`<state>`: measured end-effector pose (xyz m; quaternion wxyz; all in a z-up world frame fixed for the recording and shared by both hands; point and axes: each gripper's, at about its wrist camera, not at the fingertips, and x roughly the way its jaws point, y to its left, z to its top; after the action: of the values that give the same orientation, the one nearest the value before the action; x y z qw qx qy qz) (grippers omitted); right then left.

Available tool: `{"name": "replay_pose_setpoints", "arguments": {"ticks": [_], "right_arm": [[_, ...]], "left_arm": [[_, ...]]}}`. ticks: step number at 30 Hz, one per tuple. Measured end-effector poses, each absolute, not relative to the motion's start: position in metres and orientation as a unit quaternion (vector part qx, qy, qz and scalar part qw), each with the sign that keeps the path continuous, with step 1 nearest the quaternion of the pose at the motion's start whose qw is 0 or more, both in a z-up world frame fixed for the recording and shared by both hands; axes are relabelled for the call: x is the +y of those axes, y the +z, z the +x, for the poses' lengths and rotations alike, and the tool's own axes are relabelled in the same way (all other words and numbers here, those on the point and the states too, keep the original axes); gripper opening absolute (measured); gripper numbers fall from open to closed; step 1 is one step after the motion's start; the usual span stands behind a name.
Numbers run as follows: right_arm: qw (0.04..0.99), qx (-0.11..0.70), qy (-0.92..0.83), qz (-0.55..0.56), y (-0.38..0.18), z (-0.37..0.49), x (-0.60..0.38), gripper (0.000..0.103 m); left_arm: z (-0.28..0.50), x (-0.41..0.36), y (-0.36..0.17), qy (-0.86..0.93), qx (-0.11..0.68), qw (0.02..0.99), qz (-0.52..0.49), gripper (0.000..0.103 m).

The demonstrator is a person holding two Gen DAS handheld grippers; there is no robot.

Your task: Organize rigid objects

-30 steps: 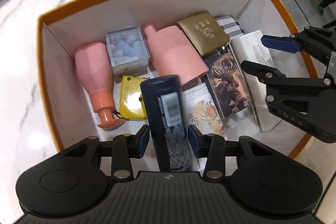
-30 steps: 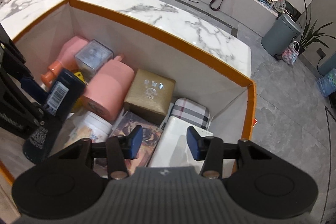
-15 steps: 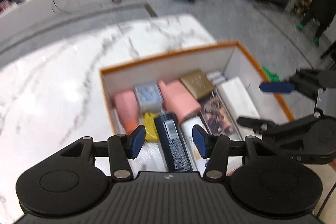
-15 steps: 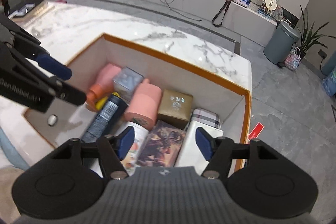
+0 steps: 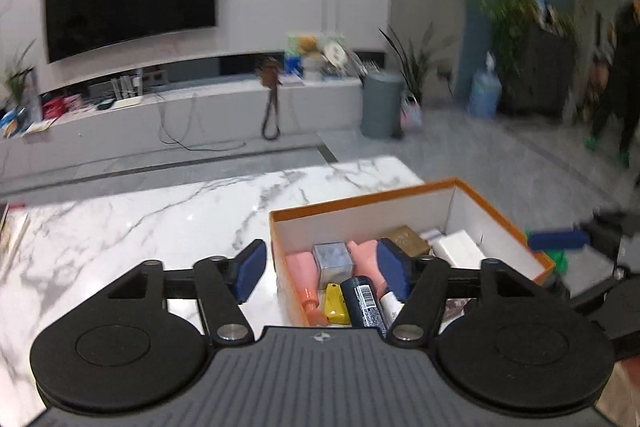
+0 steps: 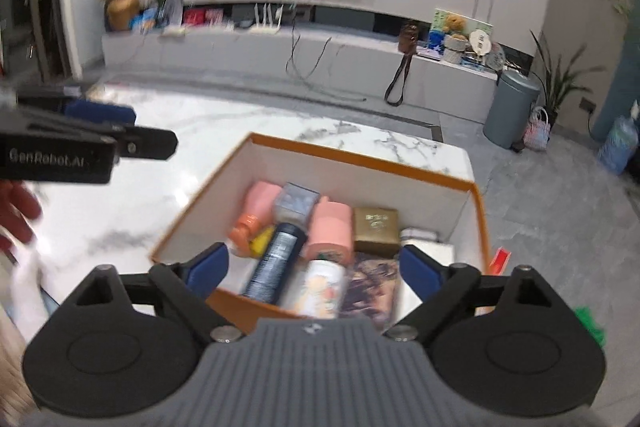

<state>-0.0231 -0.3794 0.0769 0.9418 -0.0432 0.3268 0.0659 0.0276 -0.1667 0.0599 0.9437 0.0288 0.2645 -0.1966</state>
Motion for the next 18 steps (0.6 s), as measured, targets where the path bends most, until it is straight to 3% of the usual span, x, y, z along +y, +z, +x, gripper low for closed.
{"name": "replay_pose_setpoints", "arguments": {"ticks": [4, 8, 15, 18], "right_arm": [[0.952, 0.306, 0.032, 0.002, 0.062, -0.045, -0.366, 0.099], [0.961, 0.277, -0.003, 0.025, 0.045, -0.062, -0.350, 0.100], [0.971, 0.237, -0.011, -0.001, 0.034, -0.081, -0.334, 0.100], [0.963, 0.267, 0.005, 0.025, 0.026, -0.075, -0.336, 0.100]], "left_arm": [[0.010, -0.152, 0.043, -0.162, 0.256, 0.953, -0.012, 0.078], [-0.002, -0.132, 0.029, -0.141, 0.256, 0.954, -0.068, 0.090], [-0.017, -0.129, 0.015, -0.078, 0.245, 0.966, 0.010, 0.096], [-0.018, -0.128, 0.013, -0.062, 0.247, 0.967, 0.009, 0.099]]}}
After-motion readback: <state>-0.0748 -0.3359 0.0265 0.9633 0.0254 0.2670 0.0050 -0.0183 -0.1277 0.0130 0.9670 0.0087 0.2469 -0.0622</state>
